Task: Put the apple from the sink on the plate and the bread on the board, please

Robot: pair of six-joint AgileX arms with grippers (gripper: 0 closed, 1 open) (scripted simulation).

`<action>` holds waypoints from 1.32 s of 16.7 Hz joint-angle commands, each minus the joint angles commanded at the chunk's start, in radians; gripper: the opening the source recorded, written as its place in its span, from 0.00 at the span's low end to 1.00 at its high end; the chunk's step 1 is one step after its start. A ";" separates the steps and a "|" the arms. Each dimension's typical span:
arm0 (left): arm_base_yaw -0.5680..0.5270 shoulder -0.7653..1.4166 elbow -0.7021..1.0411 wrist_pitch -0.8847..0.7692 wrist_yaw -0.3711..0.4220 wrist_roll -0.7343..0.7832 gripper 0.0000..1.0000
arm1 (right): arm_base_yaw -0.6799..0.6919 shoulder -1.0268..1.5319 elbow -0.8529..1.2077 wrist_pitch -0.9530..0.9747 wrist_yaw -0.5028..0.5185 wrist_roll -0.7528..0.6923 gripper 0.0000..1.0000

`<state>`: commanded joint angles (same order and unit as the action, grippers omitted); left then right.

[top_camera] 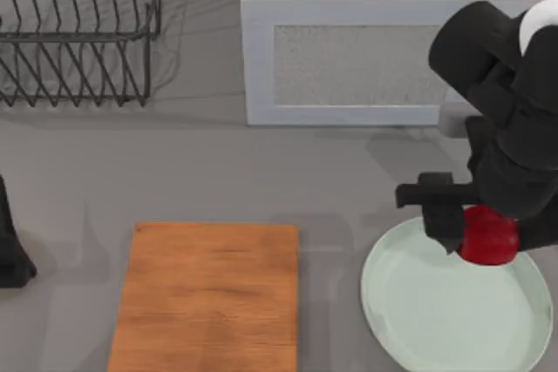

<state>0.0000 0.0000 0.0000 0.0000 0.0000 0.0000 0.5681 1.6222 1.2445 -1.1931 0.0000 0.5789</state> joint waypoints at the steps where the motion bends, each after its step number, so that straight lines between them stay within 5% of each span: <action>1: 0.000 0.000 0.000 0.000 0.000 0.000 1.00 | 0.000 0.000 0.000 0.000 0.000 0.000 0.23; 11: 0.000 0.000 0.000 0.000 0.000 0.000 1.00 | 0.000 0.000 0.000 0.000 0.000 0.000 0.98; 22: 0.000 0.000 0.000 0.000 0.000 0.000 1.00 | -0.005 -0.011 -0.008 0.008 0.000 -0.004 1.00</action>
<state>0.0000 0.0000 0.0000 0.0000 0.0000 0.0000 0.5628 1.6116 1.2366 -1.1852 0.0000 0.5747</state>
